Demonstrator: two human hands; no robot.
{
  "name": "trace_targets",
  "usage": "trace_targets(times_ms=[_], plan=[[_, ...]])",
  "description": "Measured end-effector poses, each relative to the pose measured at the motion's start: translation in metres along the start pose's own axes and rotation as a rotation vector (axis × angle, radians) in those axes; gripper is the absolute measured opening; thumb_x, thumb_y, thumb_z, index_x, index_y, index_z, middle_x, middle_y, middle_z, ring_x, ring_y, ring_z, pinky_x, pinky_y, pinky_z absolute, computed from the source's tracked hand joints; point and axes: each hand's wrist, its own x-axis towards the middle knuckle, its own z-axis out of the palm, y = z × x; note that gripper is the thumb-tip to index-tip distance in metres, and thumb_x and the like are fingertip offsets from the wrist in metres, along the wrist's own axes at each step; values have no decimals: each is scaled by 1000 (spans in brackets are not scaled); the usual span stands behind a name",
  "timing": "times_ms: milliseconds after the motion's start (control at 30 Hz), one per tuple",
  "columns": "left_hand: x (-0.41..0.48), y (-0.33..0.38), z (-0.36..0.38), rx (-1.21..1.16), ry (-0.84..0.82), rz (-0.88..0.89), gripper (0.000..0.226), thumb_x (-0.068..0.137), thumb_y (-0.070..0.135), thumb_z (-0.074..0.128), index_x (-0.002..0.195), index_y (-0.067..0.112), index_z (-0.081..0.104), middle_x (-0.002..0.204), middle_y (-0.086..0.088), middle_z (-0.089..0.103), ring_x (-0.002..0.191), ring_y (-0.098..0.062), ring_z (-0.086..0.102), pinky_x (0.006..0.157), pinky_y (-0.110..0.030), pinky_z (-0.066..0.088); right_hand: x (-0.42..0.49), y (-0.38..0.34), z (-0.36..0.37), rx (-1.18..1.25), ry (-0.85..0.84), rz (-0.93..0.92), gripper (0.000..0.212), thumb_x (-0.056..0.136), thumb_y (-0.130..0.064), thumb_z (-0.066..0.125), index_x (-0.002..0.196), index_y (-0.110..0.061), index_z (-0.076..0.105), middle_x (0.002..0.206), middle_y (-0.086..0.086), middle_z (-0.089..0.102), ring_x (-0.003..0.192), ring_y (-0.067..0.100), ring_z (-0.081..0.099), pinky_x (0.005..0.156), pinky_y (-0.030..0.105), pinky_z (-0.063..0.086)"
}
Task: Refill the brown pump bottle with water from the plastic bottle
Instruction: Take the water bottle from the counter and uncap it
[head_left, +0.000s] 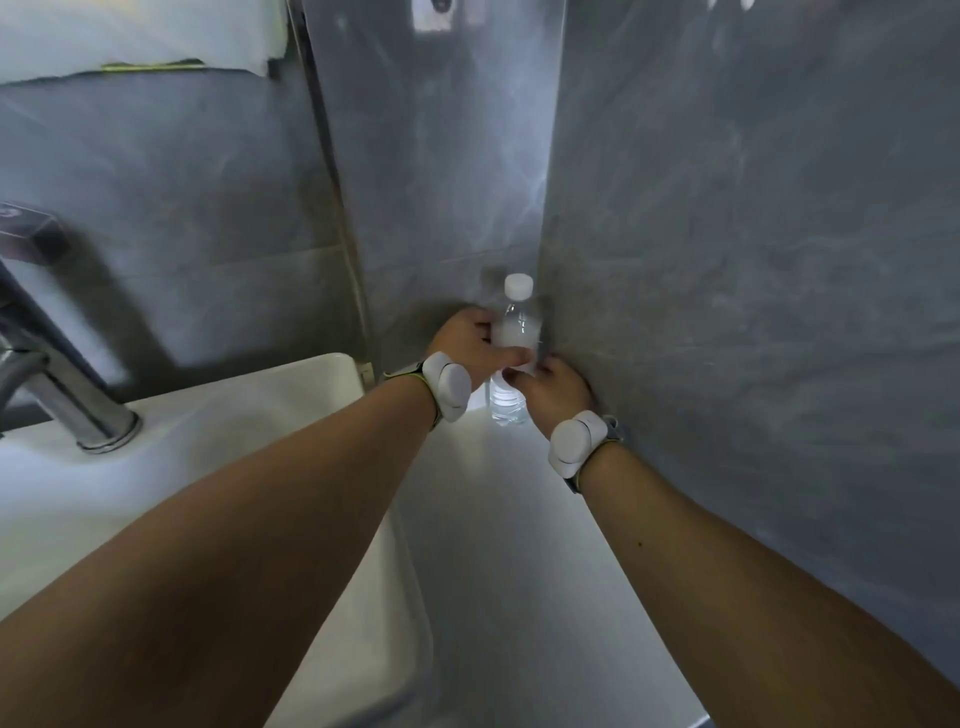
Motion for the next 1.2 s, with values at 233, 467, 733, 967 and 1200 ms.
trace_targets(times_ms=[233, 467, 733, 967, 1200], plan=[[6, -5, 7, 58, 24, 34, 42, 71, 25, 98, 85, 39, 61, 87, 17, 70, 85, -10, 71, 79, -23, 58, 2, 4, 5, 10, 19, -24, 39, 90, -25, 81, 117, 0, 68, 118, 12, 74, 110, 29, 67, 92, 31, 48], [-5, 4, -4, 55, 33, 27, 52, 66, 30, 98, 111, 23, 73, 99, 6, 78, 93, -14, 76, 87, -33, 63, -13, -11, 0, 26, -2, -43, 36, 89, -24, 81, 118, -5, 70, 107, 3, 71, 94, 17, 63, 64, 15, 43], [-31, 42, -27, -11, 74, 50, 46, 68, 24, 100, 105, 20, 72, 103, -6, 81, 98, -22, 79, 94, -45, 63, -37, -44, -14, 38, -15, -113, 31, 85, -22, 85, 109, -8, 70, 103, 1, 72, 90, 16, 68, 67, 4, 48], [-68, 84, -61, 8, 143, 78, 51, 65, 40, 100, 106, 20, 77, 99, 1, 82, 93, -18, 79, 91, -43, 64, -73, -84, -15, 103, -68, -168, 52, 78, -18, 91, 124, -5, 69, 115, 8, 74, 101, 22, 69, 72, 13, 54], [-114, 112, -106, 52, 198, 111, 53, 61, 54, 97, 98, 22, 79, 92, 4, 82, 89, -17, 79, 87, -43, 65, -113, -115, -1, 119, -114, -211, 36, 73, -26, 93, 97, -21, 66, 89, -13, 69, 79, 2, 64, 49, 7, 45]])
